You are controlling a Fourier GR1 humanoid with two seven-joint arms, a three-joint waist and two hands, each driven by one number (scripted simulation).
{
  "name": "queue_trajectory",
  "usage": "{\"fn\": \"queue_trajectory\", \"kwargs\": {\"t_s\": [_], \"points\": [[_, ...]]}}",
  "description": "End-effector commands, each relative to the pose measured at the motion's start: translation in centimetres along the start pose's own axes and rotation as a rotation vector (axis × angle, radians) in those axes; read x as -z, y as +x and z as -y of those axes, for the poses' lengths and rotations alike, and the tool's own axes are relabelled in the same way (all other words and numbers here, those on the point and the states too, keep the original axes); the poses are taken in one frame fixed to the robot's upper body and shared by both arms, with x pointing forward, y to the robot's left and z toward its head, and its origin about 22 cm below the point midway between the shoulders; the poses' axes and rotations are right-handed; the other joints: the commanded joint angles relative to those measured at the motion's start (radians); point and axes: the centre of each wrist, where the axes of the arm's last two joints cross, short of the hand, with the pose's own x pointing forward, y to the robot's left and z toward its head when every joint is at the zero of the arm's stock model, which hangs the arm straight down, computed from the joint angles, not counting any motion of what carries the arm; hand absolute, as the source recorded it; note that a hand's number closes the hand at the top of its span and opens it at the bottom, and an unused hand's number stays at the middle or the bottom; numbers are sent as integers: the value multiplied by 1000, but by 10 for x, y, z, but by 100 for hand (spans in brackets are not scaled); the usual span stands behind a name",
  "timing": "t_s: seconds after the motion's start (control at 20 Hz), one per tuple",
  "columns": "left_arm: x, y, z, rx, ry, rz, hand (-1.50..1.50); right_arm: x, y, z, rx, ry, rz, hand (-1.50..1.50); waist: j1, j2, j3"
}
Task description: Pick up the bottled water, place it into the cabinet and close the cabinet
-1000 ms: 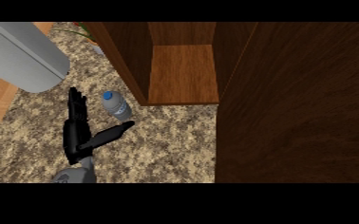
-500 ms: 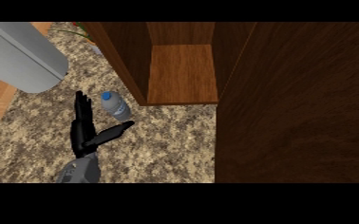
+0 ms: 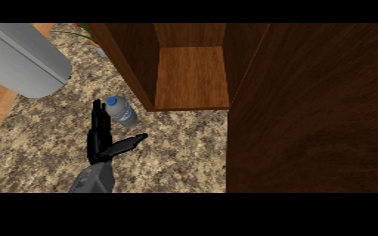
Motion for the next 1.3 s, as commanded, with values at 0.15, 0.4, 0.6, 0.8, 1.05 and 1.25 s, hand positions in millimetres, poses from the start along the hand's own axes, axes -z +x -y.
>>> {"fn": "queue_trajectory", "kwargs": {"t_s": [0.15,0.4,0.6,0.8,1.05,1.25], "points": [[19,1,-13,-68,48,23,150,-5,32,0,11,-10,33,-150,0,-2,1],[-10,-21,8,-144,67,47,150,-2,16,4,24,-2,59,-150,-8,6,-1],[13,-10,11,-142,34,68,150,-1,26,-1,20,0,47,-150,-5,4,0],[-31,-31,6,-233,-122,-19,150,1,10,5,9,-10,38,-150,16,-2,2],[-52,-38,2,-235,-238,-10,150,1,21,-12,20,-31,30,-150,20,-8,2],[-24,-22,9,-256,-298,-17,150,-3,32,-7,18,-15,27,-150,23,-9,3]]}}
